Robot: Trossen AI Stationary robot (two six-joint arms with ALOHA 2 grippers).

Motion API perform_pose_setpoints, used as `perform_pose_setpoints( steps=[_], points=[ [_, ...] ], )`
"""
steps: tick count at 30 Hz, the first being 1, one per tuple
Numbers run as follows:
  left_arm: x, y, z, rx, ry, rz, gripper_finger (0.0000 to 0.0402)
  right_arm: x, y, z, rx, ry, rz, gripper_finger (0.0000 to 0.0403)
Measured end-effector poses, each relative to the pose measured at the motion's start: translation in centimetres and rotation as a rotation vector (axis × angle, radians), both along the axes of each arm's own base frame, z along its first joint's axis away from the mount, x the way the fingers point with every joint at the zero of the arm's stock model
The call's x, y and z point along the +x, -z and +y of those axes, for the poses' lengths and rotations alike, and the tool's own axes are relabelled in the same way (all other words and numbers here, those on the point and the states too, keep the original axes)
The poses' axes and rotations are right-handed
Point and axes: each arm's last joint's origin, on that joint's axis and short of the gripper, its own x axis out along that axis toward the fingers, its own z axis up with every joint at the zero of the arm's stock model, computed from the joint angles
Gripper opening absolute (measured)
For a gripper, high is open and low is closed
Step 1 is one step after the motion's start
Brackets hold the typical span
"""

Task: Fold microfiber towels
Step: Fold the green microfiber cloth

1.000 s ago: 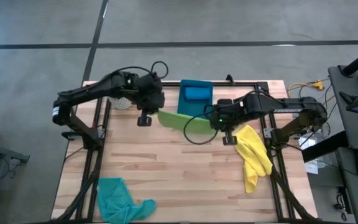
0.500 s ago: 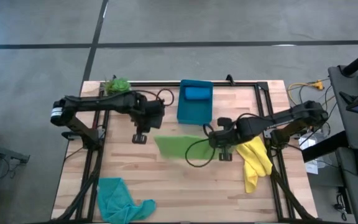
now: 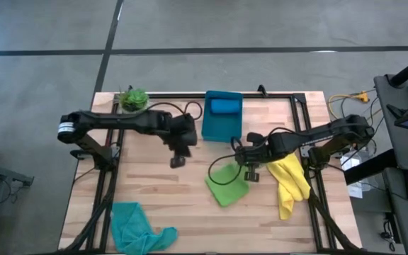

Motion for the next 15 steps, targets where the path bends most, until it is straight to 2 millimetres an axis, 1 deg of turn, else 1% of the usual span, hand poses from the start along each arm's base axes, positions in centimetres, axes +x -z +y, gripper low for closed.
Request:
perform_pose_setpoints(
  steps=[3, 5, 9, 12, 15],
  points=[
    [1.0, 1.8, -0.3, -0.125, 0.005, -0.136, 0.0003, 0.3, -1.2, 0.1, 0.013, -0.015, -0.014, 0.0008],
    [1.2, 3.1, -0.3, -0.181, -0.03, -0.176, 0.0017, 0.4, -1.8, 0.1, 0.012, -0.021, -0.024, 0.0008],
    [1.0, 5.8, -0.4, -0.264, -0.116, -0.191, 0.0077, 0.3, -2.4, 0.1, 0.011, -0.022, -0.018, 0.0008],
    [0.7, 7.6, -1.5, -0.32, -0.135, -0.203, 0.0129, 0.3, -2.3, 0.1, 0.01, -0.023, -0.013, 0.0008],
    [1.1, 8.9, -2.7, -0.381, -0.142, -0.25, 0.016, 0.3, -2.2, 0.1, 0.012, -0.026, -0.008, 0.0008]
  ],
)
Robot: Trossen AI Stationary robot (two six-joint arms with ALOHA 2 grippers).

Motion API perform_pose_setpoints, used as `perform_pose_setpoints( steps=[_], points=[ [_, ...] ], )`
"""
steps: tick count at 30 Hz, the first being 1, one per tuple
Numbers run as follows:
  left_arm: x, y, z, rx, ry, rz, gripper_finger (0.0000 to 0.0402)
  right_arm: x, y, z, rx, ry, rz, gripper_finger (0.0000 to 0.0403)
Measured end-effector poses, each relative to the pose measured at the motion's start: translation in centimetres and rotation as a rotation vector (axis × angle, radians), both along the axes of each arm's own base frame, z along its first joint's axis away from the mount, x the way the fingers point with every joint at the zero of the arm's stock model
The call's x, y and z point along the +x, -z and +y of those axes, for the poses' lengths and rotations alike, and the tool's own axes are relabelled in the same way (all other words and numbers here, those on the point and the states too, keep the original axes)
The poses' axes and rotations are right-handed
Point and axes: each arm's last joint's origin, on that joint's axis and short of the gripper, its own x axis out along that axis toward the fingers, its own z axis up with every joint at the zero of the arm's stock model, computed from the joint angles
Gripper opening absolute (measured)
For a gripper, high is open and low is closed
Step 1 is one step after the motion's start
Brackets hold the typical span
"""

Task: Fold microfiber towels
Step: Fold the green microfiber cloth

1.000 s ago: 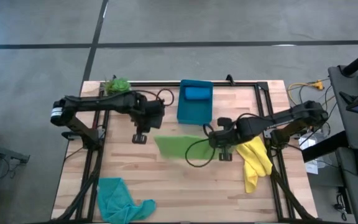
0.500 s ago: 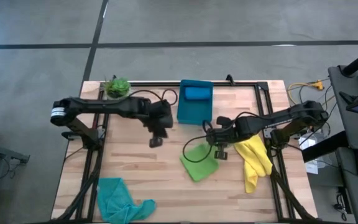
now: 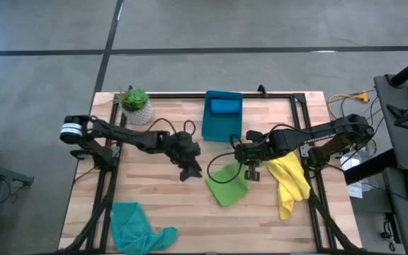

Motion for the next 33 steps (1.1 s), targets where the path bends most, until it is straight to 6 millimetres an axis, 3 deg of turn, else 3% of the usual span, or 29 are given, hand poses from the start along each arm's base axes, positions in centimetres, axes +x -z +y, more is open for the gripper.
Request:
perform_pose_setpoints(
  steps=[3, 7, 14, 16, 20, 28, 33],
  points=[
    [1.4, 0.0, -1.0, -0.033, 0.0, -0.116, 0.0161, 0.0, 0.0, 0.0, 0.0, 0.0, 0.001, 0.0009],
    [3.7, 1.6, -2.4, -0.037, 0.001, -0.11, 0.0133, -0.1, 0.1, 0.0, 0.0, 0.0, 0.01, 0.0009],
    [7.8, 6.0, -4.6, 0.063, -0.007, 0.076, 0.0022, -0.6, 0.3, 0.0, 0.013, -0.003, 0.061, 0.0008],
    [7.6, 7.2, -4.8, 0.104, -0.025, 0.231, 0.0008, -0.6, 0.3, 0.1, 0.076, -0.021, 0.069, 0.0009],
    [6.6, 7.0, -5.2, 0.174, 0.025, 0.36, 0.0002, -0.5, 0.4, 0.6, 0.211, -0.064, 0.082, 0.0009],
    [2.9, 4.4, -6.2, 0.289, 0.221, 0.493, 0.0, 0.3, 1.1, 2.4, 0.498, -0.12, 0.114, 0.0009],
    [0.9, 3.7, -6.3, 0.32, 0.289, 0.579, 0.0, 1.4, 3.2, 5.0, 0.593, -0.218, 0.131, 0.0009]
  ],
)
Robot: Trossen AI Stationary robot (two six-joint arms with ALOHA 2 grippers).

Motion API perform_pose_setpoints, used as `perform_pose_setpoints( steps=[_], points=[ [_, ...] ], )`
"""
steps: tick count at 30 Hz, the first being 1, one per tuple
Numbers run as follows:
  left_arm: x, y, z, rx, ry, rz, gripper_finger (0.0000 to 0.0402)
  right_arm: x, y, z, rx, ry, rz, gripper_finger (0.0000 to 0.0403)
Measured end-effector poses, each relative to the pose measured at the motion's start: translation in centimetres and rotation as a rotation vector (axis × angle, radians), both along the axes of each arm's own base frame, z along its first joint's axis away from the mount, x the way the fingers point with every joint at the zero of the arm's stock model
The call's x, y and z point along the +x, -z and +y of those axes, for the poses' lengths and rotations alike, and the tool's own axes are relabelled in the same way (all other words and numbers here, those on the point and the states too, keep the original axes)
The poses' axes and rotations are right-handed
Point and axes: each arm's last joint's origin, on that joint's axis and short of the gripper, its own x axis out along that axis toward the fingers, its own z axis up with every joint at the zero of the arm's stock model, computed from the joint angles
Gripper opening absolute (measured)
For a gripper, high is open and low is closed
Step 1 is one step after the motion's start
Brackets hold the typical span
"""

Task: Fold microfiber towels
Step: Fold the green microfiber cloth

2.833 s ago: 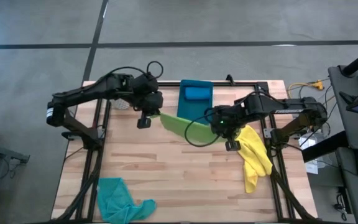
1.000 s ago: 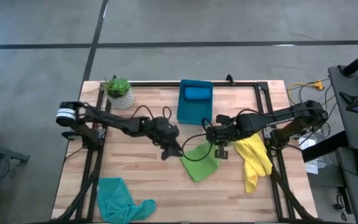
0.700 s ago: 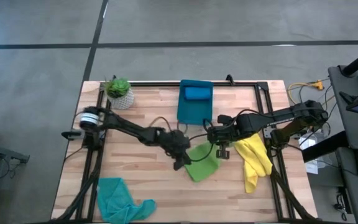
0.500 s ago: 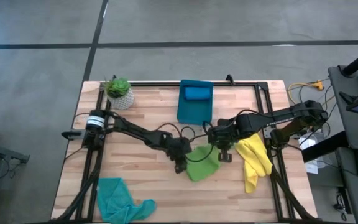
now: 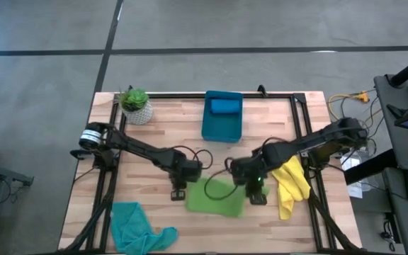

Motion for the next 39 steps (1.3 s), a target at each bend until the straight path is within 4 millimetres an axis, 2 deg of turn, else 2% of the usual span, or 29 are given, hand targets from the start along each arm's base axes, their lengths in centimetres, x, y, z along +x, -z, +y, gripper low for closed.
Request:
perform_pose_setpoints(
  steps=[3, 8, 13, 17, 22, 24, 28, 34, 39],
  points=[
    [-1.1, 0.9, 0.2, 0.008, -0.003, 0.048, 0.0, 0.6, 2.3, 1.0, -0.007, -0.048, 0.017, 0.0009],
    [-1.9, 1.8, 0.3, 0.003, -0.028, 0.063, 0.0, 1.1, 7.1, 1.0, -0.046, -0.077, 0.141, 0.0009],
    [-1.8, 0.5, 0.1, -0.019, -0.02, -0.039, 0.0, 0.7, 10.9, -0.1, -0.077, -0.057, 0.277, 0.0009],
    [-1.0, -1.1, 0.0, -0.043, -0.023, -0.168, 0.0, 0.4, 11.9, -0.9, -0.058, -0.035, 0.31, 0.0009],
    [0.8, -3.1, -0.3, -0.103, -0.049, -0.413, 0.0, 0.0, 11.4, -2.0, -0.065, -0.002, 0.293, 0.0009],
    [1.7, -3.2, -0.5, -0.122, -0.048, -0.506, 0.0, -0.1, 11.0, -2.5, -0.087, 0.018, 0.275, 0.001],
    [2.5, -0.6, -0.5, -0.118, -0.07, -0.445, 0.0, -0.3, 9.8, -3.3, -0.077, 0.093, 0.251, 0.004],
    [2.9, 2.8, -0.5, -0.154, -0.075, -0.327, 0.0, -1.4, 7.2, -3.8, -0.089, 0.163, 0.184, 0.0131],
    [2.1, 3.5, -0.1, -0.148, -0.077, -0.229, 0.0, -3.3, 4.6, -3.4, -0.138, 0.189, 0.046, 0.0181]
  ],
)
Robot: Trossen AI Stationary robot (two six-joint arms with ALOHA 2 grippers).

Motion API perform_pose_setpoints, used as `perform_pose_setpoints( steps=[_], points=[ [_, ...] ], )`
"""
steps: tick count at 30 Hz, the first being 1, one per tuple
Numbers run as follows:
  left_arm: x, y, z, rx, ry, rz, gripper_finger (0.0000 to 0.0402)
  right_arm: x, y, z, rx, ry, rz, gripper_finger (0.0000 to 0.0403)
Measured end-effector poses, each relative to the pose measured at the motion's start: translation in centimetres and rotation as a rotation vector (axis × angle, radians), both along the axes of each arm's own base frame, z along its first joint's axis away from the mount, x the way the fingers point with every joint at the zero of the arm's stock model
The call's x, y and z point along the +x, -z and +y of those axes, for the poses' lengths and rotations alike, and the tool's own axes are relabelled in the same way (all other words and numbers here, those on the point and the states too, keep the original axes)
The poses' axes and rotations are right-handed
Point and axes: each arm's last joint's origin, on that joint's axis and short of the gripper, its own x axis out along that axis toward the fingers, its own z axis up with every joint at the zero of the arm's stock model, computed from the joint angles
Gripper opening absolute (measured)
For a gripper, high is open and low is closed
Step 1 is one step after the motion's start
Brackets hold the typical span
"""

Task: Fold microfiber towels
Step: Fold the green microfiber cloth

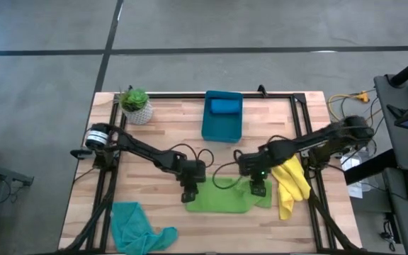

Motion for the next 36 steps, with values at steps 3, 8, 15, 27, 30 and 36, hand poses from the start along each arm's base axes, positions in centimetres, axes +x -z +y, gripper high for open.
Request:
perform_pose_setpoints(
  steps=[3, 8, 15, 27, 30, 36],
  points=[
    [-0.8, 0.2, 0.3, 0.025, 0.026, 0.047, 0.0, -1.0, -1.0, 0.7, -0.054, 0.01, -0.153, 0.0192],
    [-1.8, 0.4, 0.7, 0.064, 0.051, 0.139, 0.0, -2.2, -0.2, 1.8, -0.114, 0.077, -0.264, 0.0194],
    [-3.9, 1.7, 1.1, 0.103, 0.039, 0.263, 0.0, -1.7, 0.0, 3.8, -0.181, 0.04, -0.378, 0.0194],
    [-8.2, -0.8, 3.1, 0.187, -0.091, 0.189, 0.0, -0.1, 5.5, 6.7, -0.172, 0.055, -0.263, 0.0194],
    [-9.6, -0.6, 4.0, 0.185, -0.128, 0.193, 0.0, 0.4, 6.5, 7.1, -0.194, 0.049, -0.229, 0.0194],
    [-11.8, -1.0, 5.2, 0.185, -0.173, 0.164, 0.0, 1.6, 5.7, 7.6, -0.222, 0.049, -0.224, 0.0194]
  ],
)
